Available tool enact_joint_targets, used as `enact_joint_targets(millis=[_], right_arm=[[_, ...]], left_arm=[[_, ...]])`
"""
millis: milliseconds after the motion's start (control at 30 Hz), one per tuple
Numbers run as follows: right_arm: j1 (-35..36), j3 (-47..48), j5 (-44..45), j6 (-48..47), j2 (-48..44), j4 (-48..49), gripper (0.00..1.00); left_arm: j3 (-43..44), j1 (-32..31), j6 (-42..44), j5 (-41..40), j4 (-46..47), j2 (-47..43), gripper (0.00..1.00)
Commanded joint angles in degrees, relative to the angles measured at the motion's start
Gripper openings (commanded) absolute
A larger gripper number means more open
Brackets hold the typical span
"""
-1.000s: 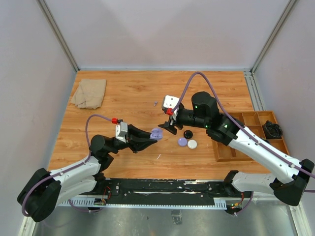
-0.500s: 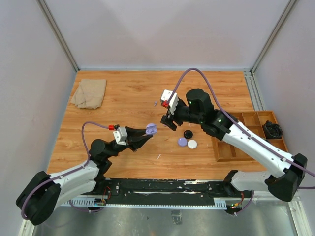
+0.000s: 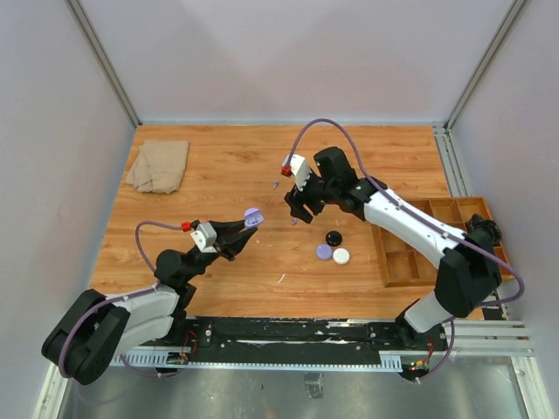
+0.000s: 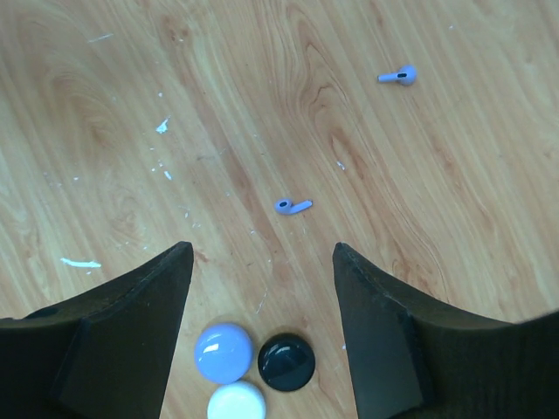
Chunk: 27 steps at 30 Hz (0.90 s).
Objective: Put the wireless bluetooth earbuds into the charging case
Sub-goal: Pick up the earbud from the center of the board.
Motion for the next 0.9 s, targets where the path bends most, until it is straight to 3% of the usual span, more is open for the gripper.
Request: enact_joint_targets(millis=[0, 500, 867], right_arm=[[-2.5, 3.9, -3.2, 0.0, 6.8, 0.2, 0.66], [-7.0, 19.1, -16.9, -1.6, 30.9, -4.2, 0.65], [-7.0, 20.7, -23.1, -1.3, 36.2, -9.2, 0.63]], left_arm=[[-1.5, 1.0, 0.8, 1.4, 7.1, 1.4, 0.00], [-1.8, 1.0, 3.8, 0.9, 2.3, -2.3, 0.00], [-1.8, 1.0, 3.8, 0.9, 1.8, -2.9, 0.00]])
